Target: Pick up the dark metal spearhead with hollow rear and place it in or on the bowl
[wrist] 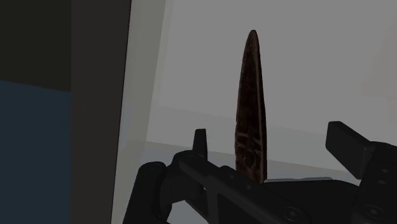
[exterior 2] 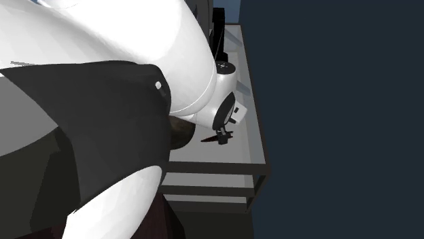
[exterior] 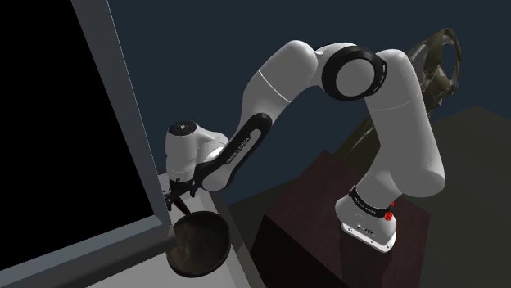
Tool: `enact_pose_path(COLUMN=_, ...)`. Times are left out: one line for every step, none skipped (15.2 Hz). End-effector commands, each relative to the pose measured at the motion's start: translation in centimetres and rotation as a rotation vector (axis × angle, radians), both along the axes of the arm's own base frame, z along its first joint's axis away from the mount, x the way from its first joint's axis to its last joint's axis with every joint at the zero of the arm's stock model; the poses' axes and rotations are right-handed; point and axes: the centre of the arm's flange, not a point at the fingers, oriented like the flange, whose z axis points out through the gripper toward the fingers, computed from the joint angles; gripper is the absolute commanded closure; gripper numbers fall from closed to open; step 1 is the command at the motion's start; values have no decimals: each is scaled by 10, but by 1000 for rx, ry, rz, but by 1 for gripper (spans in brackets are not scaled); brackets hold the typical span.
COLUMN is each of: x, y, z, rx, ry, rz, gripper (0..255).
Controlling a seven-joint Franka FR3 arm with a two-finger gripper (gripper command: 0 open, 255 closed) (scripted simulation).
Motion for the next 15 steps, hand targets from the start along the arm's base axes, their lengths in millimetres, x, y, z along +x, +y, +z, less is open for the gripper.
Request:
enact_pose_path(x=0, y=2, z=-4, rx=0, ry=0, rz=0, gripper=0)
enact_pose_path(x=0, y=2, z=-4, rx=0, ry=0, rz=0, gripper=0)
enact_pose_path(x=0, y=2, z=-4, rx=0, ry=0, rz=0, gripper=0)
enact_pose_path(x=0, y=2, z=-4, rx=0, ry=0, rz=0, gripper=0)
enact_pose_path(x=0, y=2, z=-4, rx=0, ry=0, rz=0, gripper=0)
enact_pose_path(x=0, y=2, z=-4, rx=0, ry=0, rz=0, gripper=0)
enact_pose_path(x=0, y=2, z=-3, rx=0, ry=0, rz=0, gripper=0)
enact_pose_path(x=0, y=2, z=-3, rx=0, ry=0, rz=0, gripper=255)
enact_pose_path(x=0, y=2, z=-3, rx=0, ry=0, rz=0, gripper=255)
enact_pose_path(x=0, y=2, z=-3, rx=0, ry=0, rz=0, gripper=255)
enact_pose_path(x=0, y=2, z=-3, rx=0, ry=0, rz=0, gripper=255)
enact_pose_path(x=0, y=2, z=-3, rx=0, ry=0, rz=0, gripper=255)
enact_pose_path(x=0, y=2, z=-3, rx=0, ry=0, rz=0, gripper=255)
enact_pose_path(x=0, y=2, z=-3, rx=0, ry=0, rz=0, gripper=255)
enact_pose_path(x=0, y=1, z=-3, rx=0, ry=0, rz=0, gripper=255)
